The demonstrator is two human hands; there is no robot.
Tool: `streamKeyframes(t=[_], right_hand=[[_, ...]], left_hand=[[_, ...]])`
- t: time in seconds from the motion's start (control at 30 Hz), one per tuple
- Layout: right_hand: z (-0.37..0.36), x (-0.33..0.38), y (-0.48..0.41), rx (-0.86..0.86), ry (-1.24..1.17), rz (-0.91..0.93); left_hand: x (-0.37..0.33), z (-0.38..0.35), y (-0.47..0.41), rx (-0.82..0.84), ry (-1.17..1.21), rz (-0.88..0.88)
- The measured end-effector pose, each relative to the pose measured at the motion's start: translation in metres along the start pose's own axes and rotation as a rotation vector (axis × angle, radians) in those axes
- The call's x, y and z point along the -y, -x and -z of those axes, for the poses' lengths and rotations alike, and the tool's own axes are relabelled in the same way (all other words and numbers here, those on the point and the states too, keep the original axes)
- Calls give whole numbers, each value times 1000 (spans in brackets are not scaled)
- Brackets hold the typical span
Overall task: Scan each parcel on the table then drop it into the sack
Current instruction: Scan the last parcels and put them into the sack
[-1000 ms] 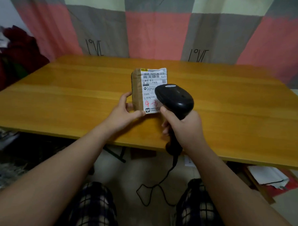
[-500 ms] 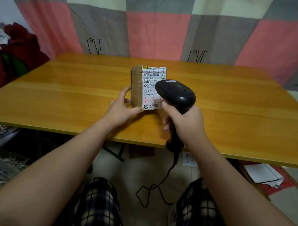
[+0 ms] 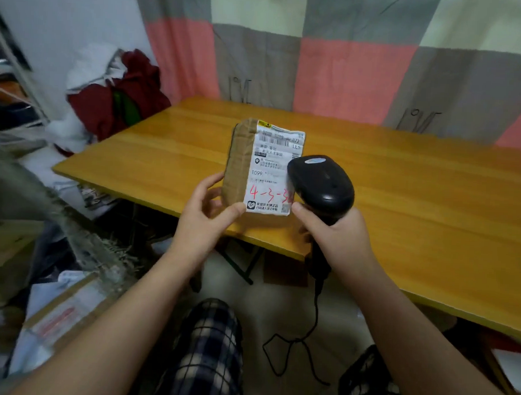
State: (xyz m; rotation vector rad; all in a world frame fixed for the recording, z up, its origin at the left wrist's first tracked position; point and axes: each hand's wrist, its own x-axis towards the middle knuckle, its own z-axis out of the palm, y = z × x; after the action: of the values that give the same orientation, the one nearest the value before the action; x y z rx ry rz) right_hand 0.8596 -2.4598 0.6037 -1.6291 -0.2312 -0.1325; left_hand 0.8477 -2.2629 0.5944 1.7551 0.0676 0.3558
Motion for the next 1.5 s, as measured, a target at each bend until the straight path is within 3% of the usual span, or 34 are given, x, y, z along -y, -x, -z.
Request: streamKeyframes(t=[0.13, 0.33, 0.4, 0.5, 0.53, 0.63, 0.7, 0.77, 0.87, 0.93, 1.07, 1.2, 1.27, 1.37, 1.4, 1.5], right_hand=[[-62, -3, 3, 179, -174, -49], [-163, -5, 31, 555, -382, -138], [-189, -6, 38, 613, -287, -129], [-229, -7, 47, 656, -2, -17], [-242, -5, 52, 671, 72, 8], [-273, 3, 64, 719, 138, 116], [-291, 4, 70, 739, 163, 168], [-306, -1, 78, 756, 193, 176], [-321, -12, 96, 863, 239, 169], [-327, -19, 112, 944, 270, 207], [-337, -27, 129, 978, 286, 338], [-348, -14, 134, 844, 241, 364], [-351, -7, 136, 1027, 215, 310], [-348, -7, 143, 1523, 373, 187], [-346, -11, 143, 1556, 369, 141], [-335, -19, 126, 1445, 383, 58]], left_hand=[[3, 60, 51, -223, 142, 96], [26, 143, 118, -304, 67, 271], [37, 174, 139, -279, -221, 289], [68, 232, 167, -48, -1196, 433], [77, 249, 176, 60, -1397, 522], [91, 282, 197, 298, -1607, 718], [89, 294, 208, 358, -1628, 637], [86, 305, 224, 375, -1606, 413], [82, 313, 259, 158, -1521, -81], [75, 311, 277, -4, -1419, -194], [39, 301, 275, -241, -1295, -233], [16, 306, 275, -245, -1324, -284], [14, 309, 276, -243, -1335, -296], [18, 308, 273, -241, -1305, -261], [21, 308, 272, -236, -1303, -249], [34, 308, 271, -241, -1296, -226]])
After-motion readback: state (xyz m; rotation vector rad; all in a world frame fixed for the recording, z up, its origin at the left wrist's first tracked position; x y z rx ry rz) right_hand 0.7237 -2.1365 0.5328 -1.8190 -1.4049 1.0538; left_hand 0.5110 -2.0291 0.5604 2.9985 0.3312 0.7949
